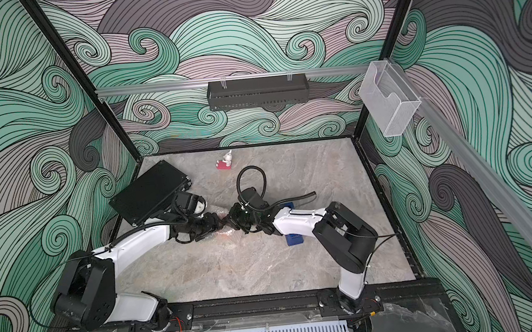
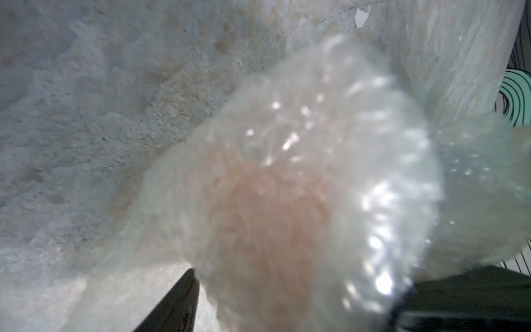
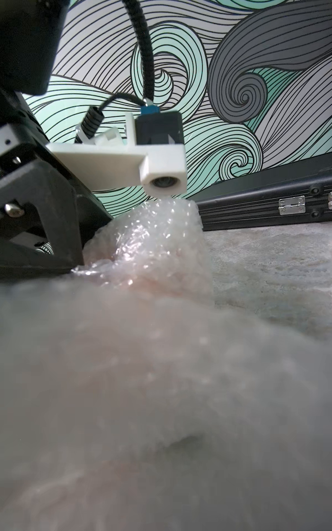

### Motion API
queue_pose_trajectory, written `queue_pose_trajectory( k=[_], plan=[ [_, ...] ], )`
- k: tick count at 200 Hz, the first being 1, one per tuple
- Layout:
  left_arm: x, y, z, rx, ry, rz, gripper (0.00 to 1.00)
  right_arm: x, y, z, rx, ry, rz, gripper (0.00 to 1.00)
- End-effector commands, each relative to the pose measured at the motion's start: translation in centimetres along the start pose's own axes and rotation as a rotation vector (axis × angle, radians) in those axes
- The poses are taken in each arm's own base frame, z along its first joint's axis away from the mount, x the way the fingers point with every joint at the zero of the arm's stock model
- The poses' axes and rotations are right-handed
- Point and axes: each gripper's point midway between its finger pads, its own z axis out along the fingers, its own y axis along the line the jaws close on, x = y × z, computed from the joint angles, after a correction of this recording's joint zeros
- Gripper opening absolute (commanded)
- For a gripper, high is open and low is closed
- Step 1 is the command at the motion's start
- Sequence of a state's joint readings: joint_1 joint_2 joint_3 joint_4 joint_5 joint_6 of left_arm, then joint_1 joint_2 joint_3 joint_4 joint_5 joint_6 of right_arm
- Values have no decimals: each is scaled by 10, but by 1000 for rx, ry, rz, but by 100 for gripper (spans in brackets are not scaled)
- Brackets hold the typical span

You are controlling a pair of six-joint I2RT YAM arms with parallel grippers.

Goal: Wrap mugs in bubble wrap
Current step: Stick the tape on the bubble wrap.

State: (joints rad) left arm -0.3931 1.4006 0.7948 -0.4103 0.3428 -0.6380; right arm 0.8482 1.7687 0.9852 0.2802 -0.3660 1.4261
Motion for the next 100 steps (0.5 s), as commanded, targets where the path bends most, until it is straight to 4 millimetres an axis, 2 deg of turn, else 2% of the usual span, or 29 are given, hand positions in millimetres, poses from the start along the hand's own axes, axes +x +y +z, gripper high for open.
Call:
queue_pose_trajectory(
  k=[1,54,100],
  plan=[
    [3,-2,-9,4,-5,-2,69,5,-13,1,28,19,-10,0],
    [1,-3,-25,-6,-30,-8,68,10,-9,3,16,53,-48,0],
    [-4,-7,-48,-18,-84,-12,59,11,-9,1,24,55,-59,0]
  ],
)
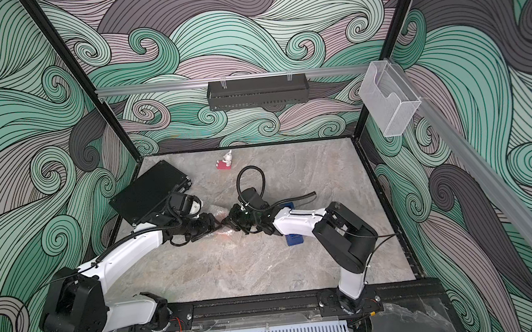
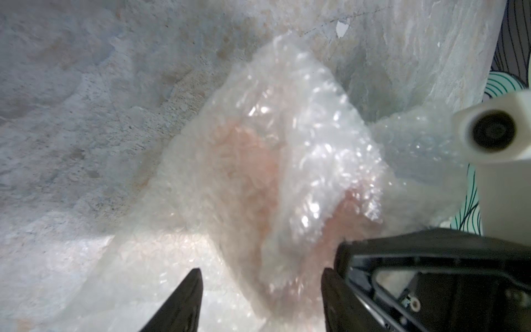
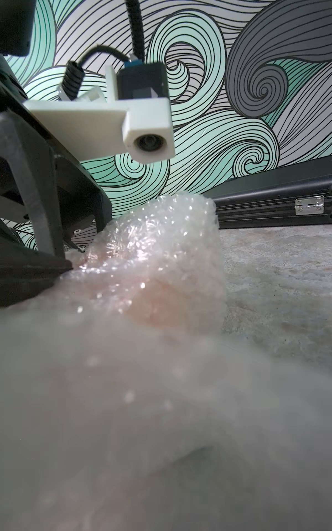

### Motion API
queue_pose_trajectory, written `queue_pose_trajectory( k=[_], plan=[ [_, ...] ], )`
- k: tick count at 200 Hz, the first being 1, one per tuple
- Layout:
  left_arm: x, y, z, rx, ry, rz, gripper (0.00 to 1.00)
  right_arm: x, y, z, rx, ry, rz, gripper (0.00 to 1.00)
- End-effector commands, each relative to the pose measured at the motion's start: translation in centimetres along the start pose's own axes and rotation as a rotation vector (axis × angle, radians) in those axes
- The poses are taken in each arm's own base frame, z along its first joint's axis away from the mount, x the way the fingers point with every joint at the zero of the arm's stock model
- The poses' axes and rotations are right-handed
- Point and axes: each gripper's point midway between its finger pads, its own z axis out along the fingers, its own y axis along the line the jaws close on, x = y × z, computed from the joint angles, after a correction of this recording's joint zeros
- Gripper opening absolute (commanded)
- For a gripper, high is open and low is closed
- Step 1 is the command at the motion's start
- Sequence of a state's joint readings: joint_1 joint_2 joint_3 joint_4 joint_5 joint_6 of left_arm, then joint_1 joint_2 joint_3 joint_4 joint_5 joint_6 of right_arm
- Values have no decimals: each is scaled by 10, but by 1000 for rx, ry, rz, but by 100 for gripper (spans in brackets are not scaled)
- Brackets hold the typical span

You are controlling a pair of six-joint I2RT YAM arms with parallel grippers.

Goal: Wrap mugs in bubble wrap
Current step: Stick the tape on the bubble wrap.

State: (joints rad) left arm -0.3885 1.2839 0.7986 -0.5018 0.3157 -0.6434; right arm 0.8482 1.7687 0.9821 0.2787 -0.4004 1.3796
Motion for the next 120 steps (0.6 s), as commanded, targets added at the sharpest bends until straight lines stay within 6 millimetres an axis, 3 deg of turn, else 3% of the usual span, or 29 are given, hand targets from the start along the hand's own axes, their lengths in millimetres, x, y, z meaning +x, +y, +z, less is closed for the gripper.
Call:
queue_pose_trajectory(
  k=[1,42,66,86,120],
  plan=[
    [-9,-5,-21,-12,-46,-13,59,5,-8,1,26,21,-14,0],
    [-15,-20,-40,30,-80,1,52,5,-9,1,31,21,-18,0],
    [-16,-42,-48,115,-61,29,39,5,-8,1,31,22,-20,0],
    [-18,-50,-53,135,-53,45,36,5,-7,1,33,22,-20,0],
    [-11,-60,-42,185,37,54,10,5,-10,3,40,24,-16,0]
  ],
)
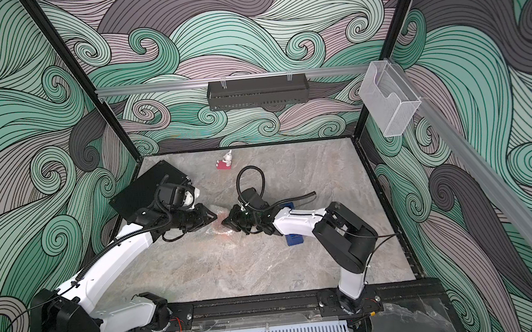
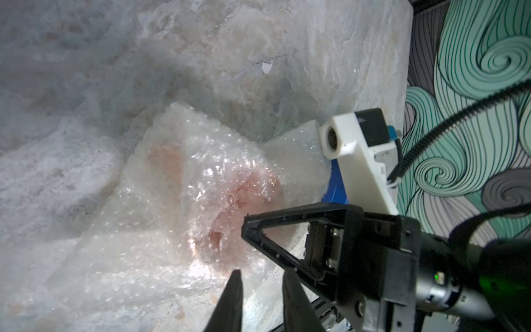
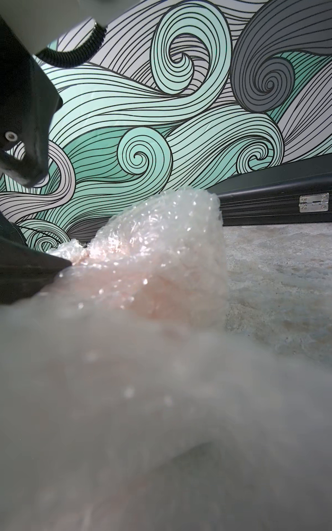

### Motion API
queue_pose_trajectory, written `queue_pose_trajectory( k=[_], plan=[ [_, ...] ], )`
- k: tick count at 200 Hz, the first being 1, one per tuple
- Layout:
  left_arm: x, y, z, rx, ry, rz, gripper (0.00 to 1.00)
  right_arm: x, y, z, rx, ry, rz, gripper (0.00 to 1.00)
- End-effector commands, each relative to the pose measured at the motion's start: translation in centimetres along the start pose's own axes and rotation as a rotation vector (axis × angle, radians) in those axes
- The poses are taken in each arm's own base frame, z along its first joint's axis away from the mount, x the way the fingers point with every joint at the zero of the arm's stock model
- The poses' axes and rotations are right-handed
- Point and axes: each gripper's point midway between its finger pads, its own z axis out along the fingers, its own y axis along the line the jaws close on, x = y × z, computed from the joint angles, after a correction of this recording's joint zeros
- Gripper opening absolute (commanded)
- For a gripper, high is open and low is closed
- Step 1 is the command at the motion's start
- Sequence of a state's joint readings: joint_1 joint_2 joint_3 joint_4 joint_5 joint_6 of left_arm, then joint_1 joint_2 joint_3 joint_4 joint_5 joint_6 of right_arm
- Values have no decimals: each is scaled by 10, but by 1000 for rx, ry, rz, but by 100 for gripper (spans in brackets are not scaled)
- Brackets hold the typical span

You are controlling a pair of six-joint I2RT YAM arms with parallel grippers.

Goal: Wrap mugs in bubble wrap
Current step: Stick the tape on the bubble wrap.

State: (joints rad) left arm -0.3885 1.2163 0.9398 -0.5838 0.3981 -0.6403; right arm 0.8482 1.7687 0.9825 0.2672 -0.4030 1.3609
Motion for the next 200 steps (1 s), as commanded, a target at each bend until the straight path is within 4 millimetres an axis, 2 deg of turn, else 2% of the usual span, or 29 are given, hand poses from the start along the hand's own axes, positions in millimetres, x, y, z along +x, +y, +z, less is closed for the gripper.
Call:
queue_pose_trajectory(
  k=[1,23,84,150,200],
  plan=[
    [7,-10,5,51,84,-2,10,4,-7,3,32,20,-1,0],
    [11,-10,9,70,108,0,4,3,-13,4,46,19,4,0],
    [26,-12,20,132,180,3,4,4,-19,6,72,34,-12,0],
    [39,2,32,124,211,-35,4,5,-25,7,102,57,-41,0],
    [51,18,44,101,226,-69,3,6,-17,9,89,73,-58,0]
  ],
)
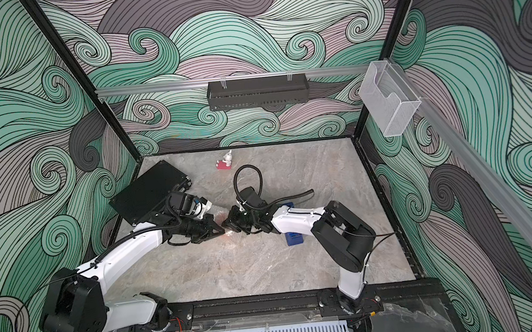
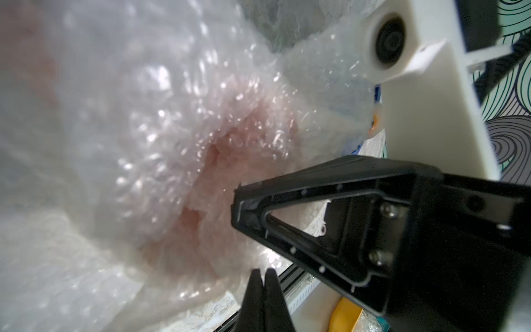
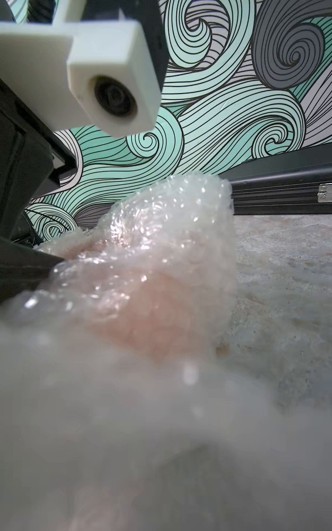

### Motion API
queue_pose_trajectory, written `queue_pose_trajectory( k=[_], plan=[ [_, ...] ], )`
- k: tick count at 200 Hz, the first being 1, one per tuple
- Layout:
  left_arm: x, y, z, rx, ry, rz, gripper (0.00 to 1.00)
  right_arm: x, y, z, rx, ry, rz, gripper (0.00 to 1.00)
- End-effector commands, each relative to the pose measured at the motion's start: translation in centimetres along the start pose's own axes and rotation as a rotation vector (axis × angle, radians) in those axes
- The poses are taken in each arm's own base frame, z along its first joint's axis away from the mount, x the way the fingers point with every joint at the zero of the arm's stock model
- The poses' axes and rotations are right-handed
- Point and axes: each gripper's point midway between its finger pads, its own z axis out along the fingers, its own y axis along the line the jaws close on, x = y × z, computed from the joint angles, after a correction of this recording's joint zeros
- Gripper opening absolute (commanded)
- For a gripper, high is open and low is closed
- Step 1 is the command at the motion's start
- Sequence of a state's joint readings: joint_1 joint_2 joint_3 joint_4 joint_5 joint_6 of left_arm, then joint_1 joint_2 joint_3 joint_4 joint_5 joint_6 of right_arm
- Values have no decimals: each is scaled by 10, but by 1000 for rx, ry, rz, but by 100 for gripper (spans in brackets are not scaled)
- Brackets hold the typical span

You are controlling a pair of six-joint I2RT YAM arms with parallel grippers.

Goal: Wrap mugs in bubble wrap
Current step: Stick the tape on the bubble wrap.

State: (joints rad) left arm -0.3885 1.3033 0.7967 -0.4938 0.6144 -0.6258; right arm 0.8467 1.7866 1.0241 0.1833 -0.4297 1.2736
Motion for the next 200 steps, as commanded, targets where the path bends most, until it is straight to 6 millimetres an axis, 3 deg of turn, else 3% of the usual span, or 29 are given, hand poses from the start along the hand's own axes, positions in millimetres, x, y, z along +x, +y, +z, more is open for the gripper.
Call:
queue_pose_trajectory(
  k=[1,79,108,126,200],
  plan=[
    [-1,5,5,2,-1,-16,4,3,-10,7,40,37,4,0],
    [3,25,14,-62,-1,-38,3,-2,-16,-4,131,4,-36,0],
    [4,30,16,-76,-1,-43,3,-8,-17,-20,242,-31,-108,27],
    [4,32,16,-83,-3,-45,3,-9,-15,-23,274,-31,-133,34],
    [4,35,17,-96,-3,-47,3,-15,-9,-36,403,-57,-232,42]
  ],
)
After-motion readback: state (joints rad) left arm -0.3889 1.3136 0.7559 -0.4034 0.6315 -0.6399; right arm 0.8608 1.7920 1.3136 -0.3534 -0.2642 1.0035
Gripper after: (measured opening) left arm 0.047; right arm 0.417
